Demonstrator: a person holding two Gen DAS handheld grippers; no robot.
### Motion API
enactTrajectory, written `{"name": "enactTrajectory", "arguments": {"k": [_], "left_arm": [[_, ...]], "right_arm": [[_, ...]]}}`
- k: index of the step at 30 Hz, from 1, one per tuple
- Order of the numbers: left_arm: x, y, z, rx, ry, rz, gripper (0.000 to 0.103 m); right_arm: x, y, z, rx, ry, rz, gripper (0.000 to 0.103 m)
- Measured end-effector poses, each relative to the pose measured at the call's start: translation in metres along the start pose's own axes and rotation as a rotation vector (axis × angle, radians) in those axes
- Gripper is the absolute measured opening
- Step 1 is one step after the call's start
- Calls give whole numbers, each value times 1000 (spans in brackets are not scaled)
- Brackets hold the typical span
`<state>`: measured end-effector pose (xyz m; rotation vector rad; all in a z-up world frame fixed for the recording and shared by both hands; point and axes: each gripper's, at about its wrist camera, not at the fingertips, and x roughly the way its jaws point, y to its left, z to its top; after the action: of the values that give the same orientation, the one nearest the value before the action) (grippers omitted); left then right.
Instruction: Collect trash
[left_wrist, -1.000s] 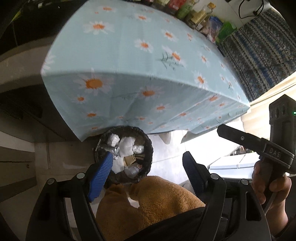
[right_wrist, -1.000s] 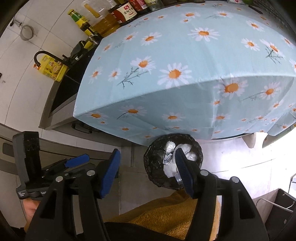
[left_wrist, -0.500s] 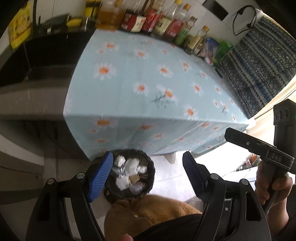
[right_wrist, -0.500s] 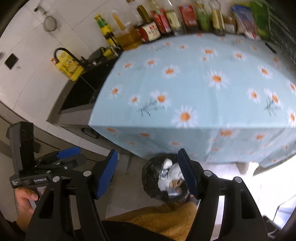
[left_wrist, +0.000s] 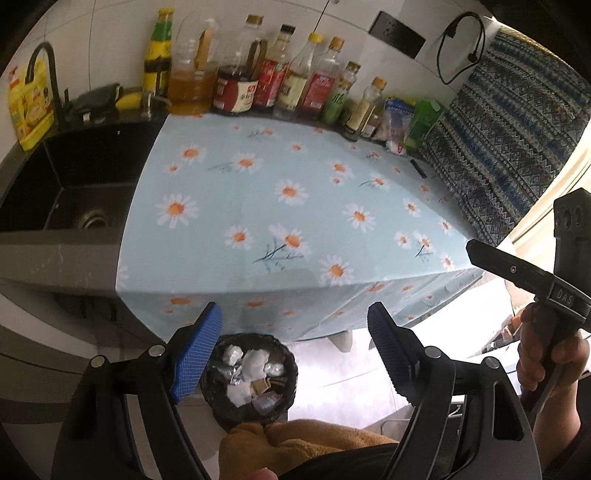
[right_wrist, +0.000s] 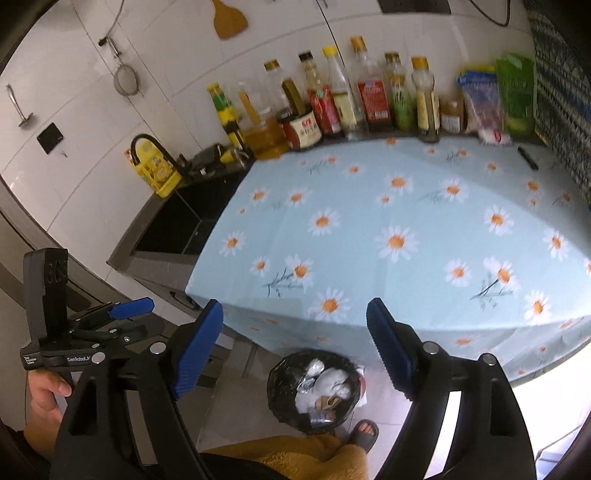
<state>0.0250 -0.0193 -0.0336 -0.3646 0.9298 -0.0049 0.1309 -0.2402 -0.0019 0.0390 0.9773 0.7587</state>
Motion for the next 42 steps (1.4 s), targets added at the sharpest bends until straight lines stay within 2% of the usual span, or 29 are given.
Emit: {"name": "enactTrajectory", "arguments": {"k": [1,2,9,15,22,42], "left_arm": [[-2,-3,1,1,-7,7,91],[-6,-8,4,3,-27,26,95],[-17,-24,13,9,-96,55,96],[-24,-31,19,12,-145,75,96],[-25,-35,28,15,-138,117,96],[-33,-45,31,0,-163,152,96]], "right_arm": [[-6,-2,3,4,-13,-4,85],[-10,-3,3,5,-25,2,88],[-36,-15,11,-33,-88,2,98],[-47,-23,11,-48,-139,-10,98],[-47,-28,16,-40,-160,3,98],[-46,-41,14,-55,-134,-12,98]]}}
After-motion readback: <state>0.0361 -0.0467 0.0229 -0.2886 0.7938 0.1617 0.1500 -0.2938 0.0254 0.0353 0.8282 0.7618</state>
